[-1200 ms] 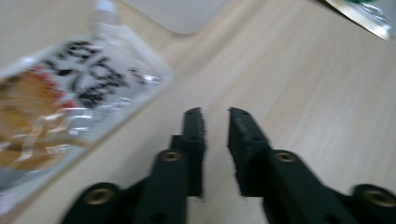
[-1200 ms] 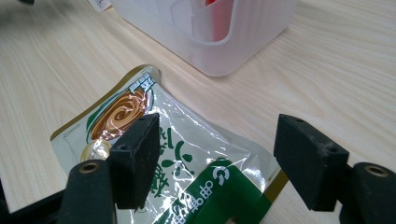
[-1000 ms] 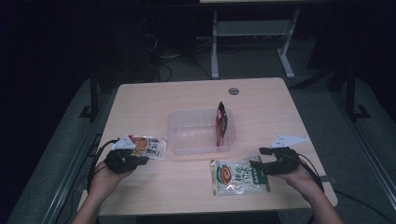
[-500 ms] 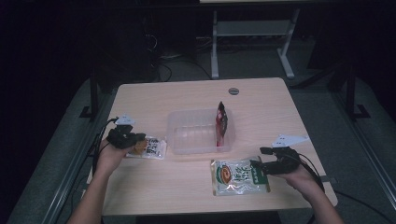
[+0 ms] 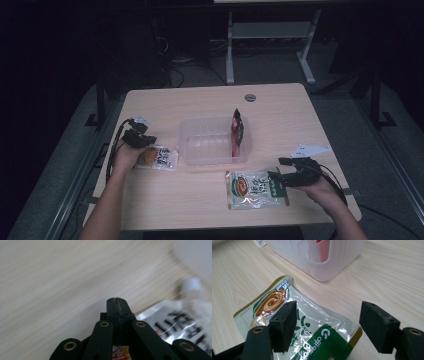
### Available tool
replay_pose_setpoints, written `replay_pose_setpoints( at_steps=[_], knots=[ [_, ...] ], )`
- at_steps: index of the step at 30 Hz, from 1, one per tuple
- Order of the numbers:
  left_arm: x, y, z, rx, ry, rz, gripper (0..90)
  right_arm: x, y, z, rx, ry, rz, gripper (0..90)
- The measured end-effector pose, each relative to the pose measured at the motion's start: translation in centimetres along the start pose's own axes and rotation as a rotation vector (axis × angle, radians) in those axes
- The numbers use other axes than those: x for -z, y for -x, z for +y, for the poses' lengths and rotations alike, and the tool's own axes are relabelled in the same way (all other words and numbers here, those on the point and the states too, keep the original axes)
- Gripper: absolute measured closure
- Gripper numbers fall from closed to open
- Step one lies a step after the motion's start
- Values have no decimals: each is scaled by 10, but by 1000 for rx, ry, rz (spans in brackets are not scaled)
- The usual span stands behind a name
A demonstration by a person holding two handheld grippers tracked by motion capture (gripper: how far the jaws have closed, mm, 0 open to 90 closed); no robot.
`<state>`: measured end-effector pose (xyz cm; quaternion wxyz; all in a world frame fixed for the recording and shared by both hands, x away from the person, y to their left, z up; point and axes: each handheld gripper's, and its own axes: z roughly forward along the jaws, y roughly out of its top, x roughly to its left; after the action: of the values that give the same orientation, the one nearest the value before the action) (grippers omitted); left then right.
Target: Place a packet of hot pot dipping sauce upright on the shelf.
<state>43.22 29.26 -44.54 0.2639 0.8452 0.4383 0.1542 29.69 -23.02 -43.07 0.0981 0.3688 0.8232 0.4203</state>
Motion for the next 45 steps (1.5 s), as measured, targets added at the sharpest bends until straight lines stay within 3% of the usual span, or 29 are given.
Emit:
replay_pose_setpoints(
  at_steps=[6,14,18,25,31,34,35,38,41,43,45],
  knots=[
    [-5,4,0,-10,-19,0,899,-2,-2,0,8,2,-2,296],
    [-1,9,-1,-38,-68,-29,900,0,-3,1,6,6,0,296],
    [1,12,-4,-32,-81,-45,900,-2,-3,1,14,7,3,296],
    [16,16,-25,13,-91,-81,900,-3,-1,3,15,4,9,296],
    [30,31,-40,2,-112,-90,899,-4,-3,4,20,0,17,296],
    [34,36,-45,-8,-107,-110,899,-4,-4,5,12,6,21,296],
    [41,38,-48,-8,-84,-113,899,-4,-4,5,14,5,20,296],
    [56,26,-50,19,-42,-67,899,-3,-3,4,11,9,19,296],
    [67,7,-59,50,-13,8,899,-2,-3,4,6,7,17,296],
    [71,-7,-66,58,-23,55,899,-3,-2,3,7,9,19,296],
    [72,-20,-74,93,-28,69,899,-4,-2,3,3,4,22,296]
  ],
)
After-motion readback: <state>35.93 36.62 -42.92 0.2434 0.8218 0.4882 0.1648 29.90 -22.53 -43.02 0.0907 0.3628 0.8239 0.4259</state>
